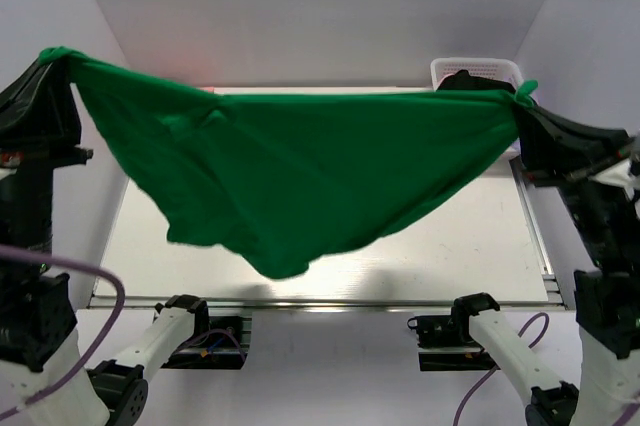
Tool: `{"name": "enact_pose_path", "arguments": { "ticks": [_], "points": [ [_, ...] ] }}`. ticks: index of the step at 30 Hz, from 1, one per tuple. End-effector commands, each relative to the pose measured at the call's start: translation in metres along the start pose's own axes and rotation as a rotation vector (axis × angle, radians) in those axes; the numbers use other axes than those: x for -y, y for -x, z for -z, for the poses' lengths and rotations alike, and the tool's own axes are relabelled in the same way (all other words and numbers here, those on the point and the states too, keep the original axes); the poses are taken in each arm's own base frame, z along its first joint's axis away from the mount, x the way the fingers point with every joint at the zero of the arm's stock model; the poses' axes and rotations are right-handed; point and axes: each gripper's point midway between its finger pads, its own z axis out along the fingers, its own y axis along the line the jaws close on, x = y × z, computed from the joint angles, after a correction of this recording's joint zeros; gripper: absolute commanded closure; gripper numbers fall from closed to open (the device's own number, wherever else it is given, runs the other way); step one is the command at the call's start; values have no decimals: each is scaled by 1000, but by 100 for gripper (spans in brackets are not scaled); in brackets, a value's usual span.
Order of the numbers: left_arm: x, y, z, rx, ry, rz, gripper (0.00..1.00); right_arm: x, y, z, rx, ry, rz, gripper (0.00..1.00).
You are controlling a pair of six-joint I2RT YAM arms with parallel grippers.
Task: Fold and stack the t-shirts
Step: Flatten out the tshirt
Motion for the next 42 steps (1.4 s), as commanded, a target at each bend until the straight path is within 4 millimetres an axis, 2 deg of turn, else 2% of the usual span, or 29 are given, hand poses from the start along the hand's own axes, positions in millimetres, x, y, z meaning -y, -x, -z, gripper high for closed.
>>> {"name": "enact_pose_path", "arguments": {
  "ticks": [1,5,9,10,13,15,16,17,18,19,20,21,22,24,25,26,27,28,29,30,31,32,33,34,35,36,37,38,42],
  "points": [
    [-2,3,14,-24,6,-27,100,-12,7,19,9,33,-20,100],
    [1,15,20,-5,-6,-28,100,-21,16,30,21,60,-43,100],
    [-6,12,19,-21,31,-28,100,-7,17,33,6,-35,-75,100],
    [-5,12,19,-21,31,-16,100,-3,5,32,-25,-57,-90,100],
    [-3,-23,8,-81,21,1,100,13,-17,28,-33,-155,-162,100],
    [2,-74,-7,-170,-10,15,100,21,-55,18,-88,-198,-205,100],
    [5,-115,-12,-246,-16,44,100,23,-77,10,-104,-205,-222,100],
    [5,-133,-17,-266,-16,45,100,24,-108,7,-163,-217,-239,100],
    [5,-168,-25,-326,-13,56,100,26,-146,1,-236,-240,-292,100],
    [4,-217,-23,-416,1,69,100,34,-160,-3,-242,-287,-305,100],
    [2,-246,-24,-460,28,91,100,36,-178,-6,-273,-301,-320,100],
    [-1,-307,-27,-553,43,97,100,39,-245,-9,-406,-345,-364,100],
    [-3,-339,-27,-603,64,103,100,42,-263,-13,-428,-357,-372,100],
    [-12,-402,-31,-690,125,103,100,41,-345,-16,-595,-375,-395,100],
    [-12,-430,-35,-737,127,101,100,44,-352,-26,-579,-371,-389,100],
    [-15,-503,-27,-871,158,104,100,47,-384,-33,-653,-371,-375,100],
    [-20,-535,-25,-928,170,99,100,50,-389,-47,-657,-355,-357,100],
    [-19,-550,-41,-926,161,103,100,49,-453,-42,-808,-364,-364,100],
    [-19,-579,-39,-973,164,102,100,52,-455,-59,-804,-348,-360,100],
    [-16,-641,-19,-1082,157,105,100,53,-467,-65,-827,-338,-355,100],
    [-17,-651,-35,-1066,156,106,94,58,-481,-86,-840,-320,-338,100],
    [-17,-669,-36,-1080,157,105,89,57,-518,-83,-909,-313,-343,100],
    [-23,-686,-34,-1094,167,103,73,56,-527,-87,-934,-299,-341,88],
    [-21,-715,-33,-1126,158,109,15,64,-534,-113,-925,-288,-319,77],
    [-21,-727,-32,-1137,159,109,0,56,-568,-104,-1014,-262,-340,58],
    [-25,-725,-50,-1101,151,117,0,50,-594,-93,-1097,-244,-360,46],
    [-25,-733,-50,-1106,152,117,0,57,-578,-125,-1045,-225,-348,31],
    [-25,-750,-43,-1132,153,117,0,52,-601,-115,-1111,-210,-354,10],
    [-23,-745,-56,-1101,128,120,0,45,-584,-138,-1071,-160,-384,10]
  ]
}}
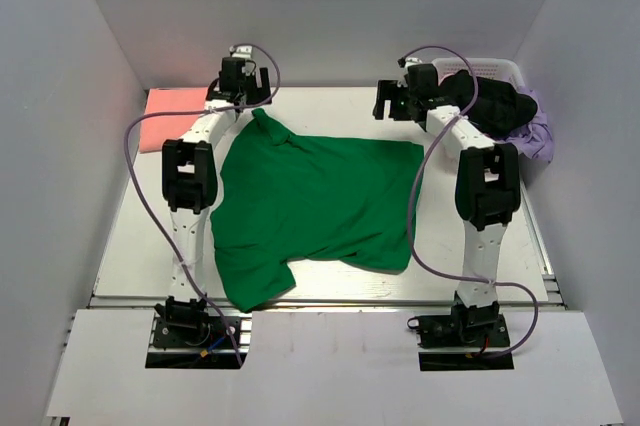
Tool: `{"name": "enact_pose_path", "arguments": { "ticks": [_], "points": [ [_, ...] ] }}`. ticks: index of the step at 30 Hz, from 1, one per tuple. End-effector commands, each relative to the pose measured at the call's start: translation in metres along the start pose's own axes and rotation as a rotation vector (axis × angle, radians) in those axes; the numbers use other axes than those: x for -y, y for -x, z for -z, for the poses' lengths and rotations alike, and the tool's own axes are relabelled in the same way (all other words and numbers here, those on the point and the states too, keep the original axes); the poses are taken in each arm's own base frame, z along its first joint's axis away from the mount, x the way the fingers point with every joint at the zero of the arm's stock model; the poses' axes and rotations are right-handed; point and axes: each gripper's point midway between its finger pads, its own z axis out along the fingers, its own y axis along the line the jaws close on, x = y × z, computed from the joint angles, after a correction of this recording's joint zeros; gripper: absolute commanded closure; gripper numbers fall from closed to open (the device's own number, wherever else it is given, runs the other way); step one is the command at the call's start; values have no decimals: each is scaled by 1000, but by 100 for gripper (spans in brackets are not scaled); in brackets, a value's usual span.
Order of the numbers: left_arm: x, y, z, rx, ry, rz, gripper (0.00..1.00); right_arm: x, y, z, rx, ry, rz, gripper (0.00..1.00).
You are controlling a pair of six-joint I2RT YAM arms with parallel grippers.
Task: Fold and stack the t-shirts
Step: Flatten out the tshirt
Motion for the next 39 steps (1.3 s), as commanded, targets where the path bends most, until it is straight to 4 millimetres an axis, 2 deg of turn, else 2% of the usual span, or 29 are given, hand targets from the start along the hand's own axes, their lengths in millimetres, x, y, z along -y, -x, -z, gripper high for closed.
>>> {"name": "enact_pose_path", "arguments": {
  "ticks": [1,2,3,4,5,6,7,8,9,10,11,12,13,14,15,16,17,18,19,20,21,22,24,25,27,28,31,33,39],
  "points": [
    [14,97,47,202,-60,0,0,-21,25,24,23,80,21,10],
    [16,101,53,203,-71,-1,0,-26,29,37,31,94,21,10],
    [18,91,54,178,-82,-2,0,-28,27,43,25,107,13,10],
    [18,100,70,190,-83,-2,0,-35,34,57,42,123,13,10],
    [20,98,78,177,-93,-3,0,-36,9,59,-11,136,-5,10],
    [20,85,82,139,-97,-4,0,-41,14,74,10,150,-9,10],
    [19,82,90,125,-96,-3,0,-44,6,88,6,156,-22,10],
    [26,93,114,145,-106,-8,0,-45,4,97,16,158,-31,10],
    [30,71,119,92,-118,-23,0,-49,4,123,39,161,-53,10],
    [32,66,129,84,-134,-24,0,-50,-21,126,0,171,-83,10],
    [37,29,133,3,-156,-8,0,-52,-28,132,-6,176,-111,10],
    [51,44,160,56,-238,0,0,-52,-54,151,-28,180,-126,10],
    [55,35,168,50,-267,8,0,-52,-64,157,-47,182,-160,10],
    [57,-1,171,-16,-292,28,0,-50,-77,163,-74,172,-167,10],
    [63,3,184,13,-314,20,0,-45,-105,178,-121,151,-182,10],
    [61,-10,187,-11,-311,39,0,-37,-114,182,-135,105,-185,10],
    [58,-36,187,-67,-301,66,0,-33,-131,195,-190,70,-213,10],
    [62,-50,187,-98,-312,65,0,-26,-155,202,-237,36,-229,10],
    [59,-73,190,-148,-303,69,0,-22,-165,208,-261,4,-255,10],
    [64,-86,191,-180,-318,78,0,-16,-191,221,-334,-42,-267,11],
    [62,-98,191,-204,-314,81,0,-13,-206,227,-368,-60,-280,11],
    [60,-116,191,-240,-305,100,0,-13,-211,235,-363,-70,-306,15],
    [62,-129,195,-258,-308,106,0,-19,-233,244,-433,-48,-329,19],
    [59,-144,195,-285,-302,108,0,-20,-239,249,-446,-49,-351,23],
    [60,-158,200,-318,-305,130,0,-23,-251,254,-489,-43,-369,27],
    [57,-174,202,-344,-299,133,0,-22,-262,256,-514,-53,-385,34],
    [53,-197,208,-385,-287,149,0,-21,-279,258,-557,-62,-408,44],
    [46,-211,209,-409,-255,148,0,-26,-289,260,-591,-42,-422,45],
    [33,-234,215,-452,-180,159,0,-26,-321,261,-661,-61,-465,47]
  ]
}}
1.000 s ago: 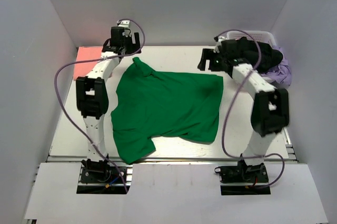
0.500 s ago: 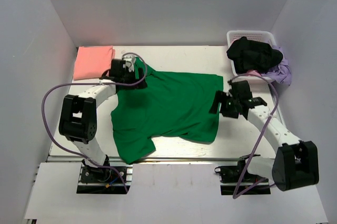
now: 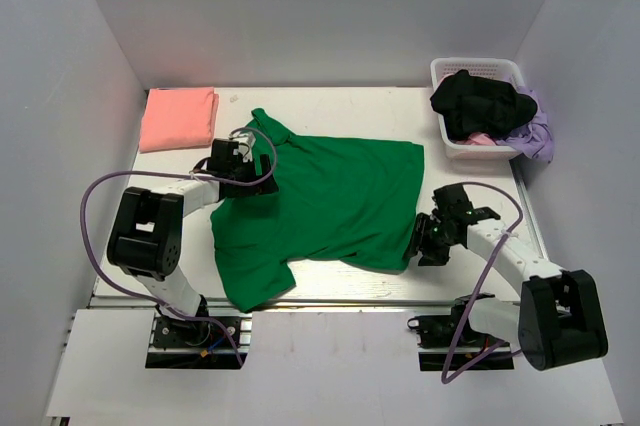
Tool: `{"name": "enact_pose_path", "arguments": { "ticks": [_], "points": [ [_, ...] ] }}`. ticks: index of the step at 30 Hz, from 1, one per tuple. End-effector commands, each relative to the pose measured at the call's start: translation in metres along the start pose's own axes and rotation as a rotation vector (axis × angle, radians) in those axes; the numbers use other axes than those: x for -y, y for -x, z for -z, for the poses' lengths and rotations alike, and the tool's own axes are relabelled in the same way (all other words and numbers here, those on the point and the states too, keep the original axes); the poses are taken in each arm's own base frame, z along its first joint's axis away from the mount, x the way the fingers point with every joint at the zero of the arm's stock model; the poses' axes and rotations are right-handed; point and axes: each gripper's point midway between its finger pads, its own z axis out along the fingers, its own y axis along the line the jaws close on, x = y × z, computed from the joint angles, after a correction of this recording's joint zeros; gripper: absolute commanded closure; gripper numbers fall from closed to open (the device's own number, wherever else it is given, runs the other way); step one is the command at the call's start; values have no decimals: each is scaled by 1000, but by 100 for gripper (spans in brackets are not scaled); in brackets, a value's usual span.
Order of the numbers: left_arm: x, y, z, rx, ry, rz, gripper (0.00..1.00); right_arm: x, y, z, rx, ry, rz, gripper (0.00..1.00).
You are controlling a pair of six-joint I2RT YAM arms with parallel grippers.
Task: Fold and stack the t-shirts
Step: Flatten out the tshirt
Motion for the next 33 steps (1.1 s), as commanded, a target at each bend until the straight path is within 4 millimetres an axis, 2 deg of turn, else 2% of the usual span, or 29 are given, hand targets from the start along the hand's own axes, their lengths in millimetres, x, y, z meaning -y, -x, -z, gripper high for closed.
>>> {"name": "enact_pose_path", "arguments": {
  "ticks": [1,2,5,8,10,13,17,18,19,20,21,22,23,24,25,27,30,33],
  "points": [
    [-13,-32,4,-79,63,36,0,-6,-5,-9,-19,38,-28,48],
    [-13,-32,4,-79,63,36,0,-6,-6,-11,-28,44,-31,48],
    [-13,-34,3,-79,63,46,0,-7,-9,-14,-50,40,-37,60],
    [-17,-34,3,-73,84,45,0,-7,-16,-20,-78,53,-54,66],
    [-18,-38,3,-81,86,47,0,-8,-24,-23,-103,72,-64,75],
    [-23,-46,1,-94,100,59,0,-5,-22,-24,-77,71,-74,100],
    [-35,-59,-1,-122,131,90,0,-12,2,-11,25,66,-41,100],
    [-34,-59,-1,-122,131,99,0,-9,1,-7,18,44,-38,100],
    [-38,-61,-2,-128,146,100,0,-14,12,6,38,30,-20,100],
    [-39,-61,-2,-126,155,99,0,-4,22,12,86,-40,-8,100],
    [-39,-61,-2,-126,155,99,0,2,18,19,70,-82,-12,100],
    [-39,-61,-2,-126,155,99,0,-4,29,35,99,-89,2,100],
    [-41,-60,-2,-123,164,99,0,-2,32,41,113,-106,13,100],
    [-41,-60,-2,-123,164,99,0,2,26,48,90,-135,14,100],
    [-41,-60,-2,-123,164,99,0,-4,34,57,117,-125,15,100],
    [-41,-60,-2,-123,164,99,0,-2,29,57,93,-135,14,100],
    [-41,-64,-4,-136,158,101,0,0,22,41,66,-115,-2,100],
    [-41,-64,-4,-136,158,101,0,-3,19,25,44,-86,-17,78]
  ]
}}
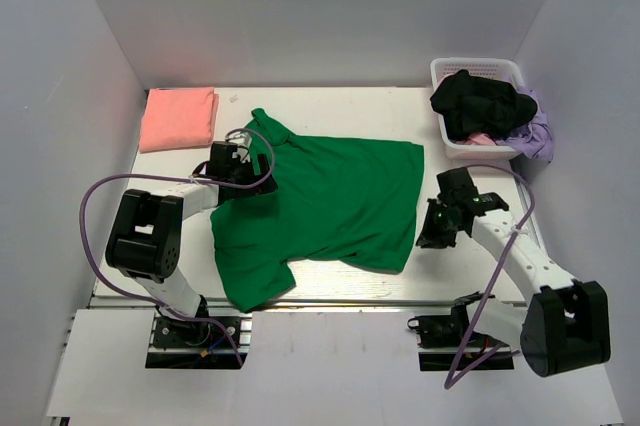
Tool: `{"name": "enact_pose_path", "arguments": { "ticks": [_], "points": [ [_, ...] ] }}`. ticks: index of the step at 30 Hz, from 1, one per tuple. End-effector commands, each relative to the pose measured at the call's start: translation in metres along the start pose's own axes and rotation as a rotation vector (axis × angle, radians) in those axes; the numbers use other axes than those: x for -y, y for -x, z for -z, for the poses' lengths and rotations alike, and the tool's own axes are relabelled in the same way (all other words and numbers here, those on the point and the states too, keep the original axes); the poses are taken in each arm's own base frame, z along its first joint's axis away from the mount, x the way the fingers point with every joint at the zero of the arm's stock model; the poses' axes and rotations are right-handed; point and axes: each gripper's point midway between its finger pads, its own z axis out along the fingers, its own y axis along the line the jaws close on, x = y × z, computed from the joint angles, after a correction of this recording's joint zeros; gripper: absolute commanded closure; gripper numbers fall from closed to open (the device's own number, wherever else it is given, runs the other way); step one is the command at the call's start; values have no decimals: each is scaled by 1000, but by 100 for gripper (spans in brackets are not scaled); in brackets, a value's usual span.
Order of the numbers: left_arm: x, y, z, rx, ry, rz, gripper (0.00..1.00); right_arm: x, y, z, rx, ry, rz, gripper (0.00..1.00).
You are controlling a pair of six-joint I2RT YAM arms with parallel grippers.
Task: Fold and stack the t-shirts
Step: Flatten out the tshirt
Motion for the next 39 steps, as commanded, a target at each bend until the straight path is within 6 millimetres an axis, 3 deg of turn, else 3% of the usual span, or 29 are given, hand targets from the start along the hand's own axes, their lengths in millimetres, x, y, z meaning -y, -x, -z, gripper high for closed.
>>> {"name": "enact_pose_path", "arguments": {
  "ticks": [1,5,12,16,18,19,21,22,27,28,30,35,37,39],
  "points": [
    [-38,-65,1,-197,137,50,0,6,-16,-14,-65,-14,-10,75],
    [-38,-65,1,-197,137,50,0,1,-8,-31,-45,9,-13,64],
    [-38,-65,1,-197,137,50,0,-11,3,-54,-41,39,-14,58],
    [-38,-65,1,-197,137,50,0,-5,4,-66,-47,-40,-26,58],
    [-40,-65,1,-194,147,49,0,6,3,-70,-38,-110,-53,69],
    [-40,-65,1,-193,147,49,0,8,2,-71,-36,-131,-63,82],
    [-40,-65,1,-193,148,49,0,17,1,-70,-23,-185,-78,99],
    [-40,-65,1,-193,148,49,0,16,1,-69,-18,-186,-74,100],
    [-41,-64,1,-190,157,57,0,16,23,-40,69,-236,-43,100],
    [-41,-64,1,-190,157,57,0,25,22,-27,53,-306,-38,100],
    [-42,-67,0,-190,157,57,0,26,37,0,98,-354,-34,100],
    [-44,-69,-1,-195,170,67,0,37,30,47,53,-453,-35,100],
    [-45,-71,-2,-203,173,68,0,45,18,57,-3,-502,-37,100],
    [-45,-71,-2,-204,173,68,0,42,19,61,-13,-501,-31,100]
  ]
}}
